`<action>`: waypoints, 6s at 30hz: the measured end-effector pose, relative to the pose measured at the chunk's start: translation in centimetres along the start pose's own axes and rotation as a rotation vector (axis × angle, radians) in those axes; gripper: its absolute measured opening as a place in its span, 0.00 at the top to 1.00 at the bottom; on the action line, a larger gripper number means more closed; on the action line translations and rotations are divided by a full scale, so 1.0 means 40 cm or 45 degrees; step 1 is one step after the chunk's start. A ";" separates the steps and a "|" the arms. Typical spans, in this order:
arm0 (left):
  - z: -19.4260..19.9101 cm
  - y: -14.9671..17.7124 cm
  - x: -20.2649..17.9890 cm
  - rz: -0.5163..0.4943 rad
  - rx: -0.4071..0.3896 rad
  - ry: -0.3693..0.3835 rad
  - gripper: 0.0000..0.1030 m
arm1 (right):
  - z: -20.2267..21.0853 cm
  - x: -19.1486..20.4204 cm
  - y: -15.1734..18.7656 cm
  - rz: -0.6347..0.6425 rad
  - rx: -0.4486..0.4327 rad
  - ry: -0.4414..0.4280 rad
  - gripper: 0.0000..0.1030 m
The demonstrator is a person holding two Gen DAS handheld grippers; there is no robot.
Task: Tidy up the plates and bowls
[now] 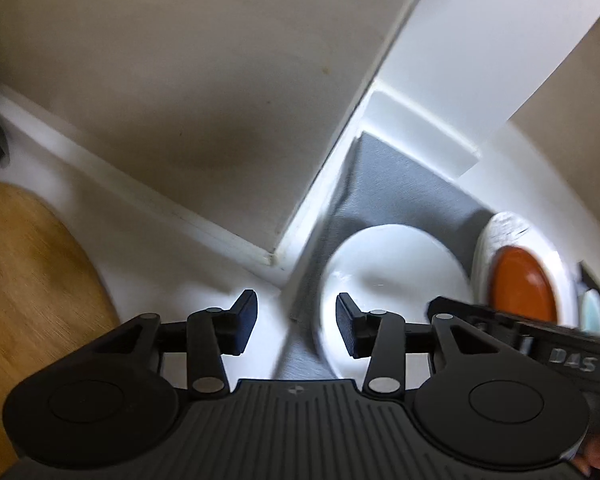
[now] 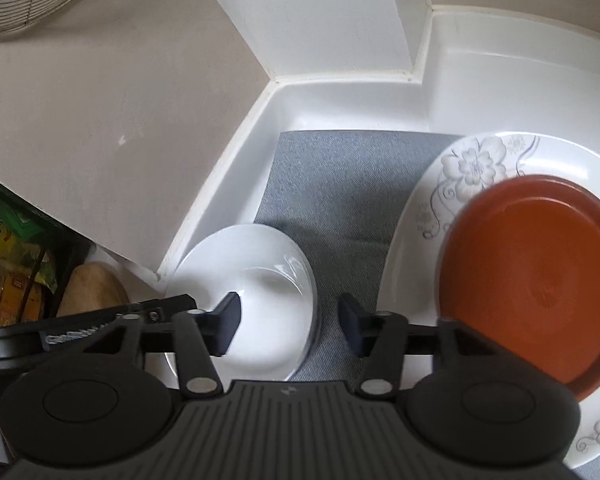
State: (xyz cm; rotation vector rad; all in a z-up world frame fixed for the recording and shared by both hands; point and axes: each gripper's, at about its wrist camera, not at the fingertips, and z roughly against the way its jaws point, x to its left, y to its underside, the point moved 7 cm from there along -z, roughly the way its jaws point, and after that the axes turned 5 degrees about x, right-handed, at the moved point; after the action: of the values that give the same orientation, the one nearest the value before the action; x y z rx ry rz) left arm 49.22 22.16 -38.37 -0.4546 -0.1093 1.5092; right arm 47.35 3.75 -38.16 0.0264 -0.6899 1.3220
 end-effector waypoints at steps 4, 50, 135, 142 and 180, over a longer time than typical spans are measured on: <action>-0.002 0.003 -0.010 -0.110 -0.030 -0.140 0.26 | 0.001 0.004 0.008 0.003 0.011 0.003 0.40; -0.019 0.036 -0.017 -0.139 0.090 -0.004 0.91 | 0.005 -0.009 0.020 0.000 0.021 0.015 0.95; -0.122 0.064 -0.993 -0.769 0.332 0.040 0.90 | 0.522 -0.795 0.092 -0.510 -0.400 0.168 0.92; -0.166 0.089 -0.969 -0.719 0.425 0.044 0.90 | 0.498 -0.805 0.108 -0.514 -0.390 0.184 0.92; -0.216 0.100 -0.945 -0.623 0.486 0.116 0.77 | 0.480 -0.800 0.154 -0.711 -0.494 0.108 0.51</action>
State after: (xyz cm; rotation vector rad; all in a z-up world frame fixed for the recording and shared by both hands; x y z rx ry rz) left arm 45.67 -16.64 -39.79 -0.1687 0.1317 0.9948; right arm 30.74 -30.16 -40.19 -0.1412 -0.7859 0.6399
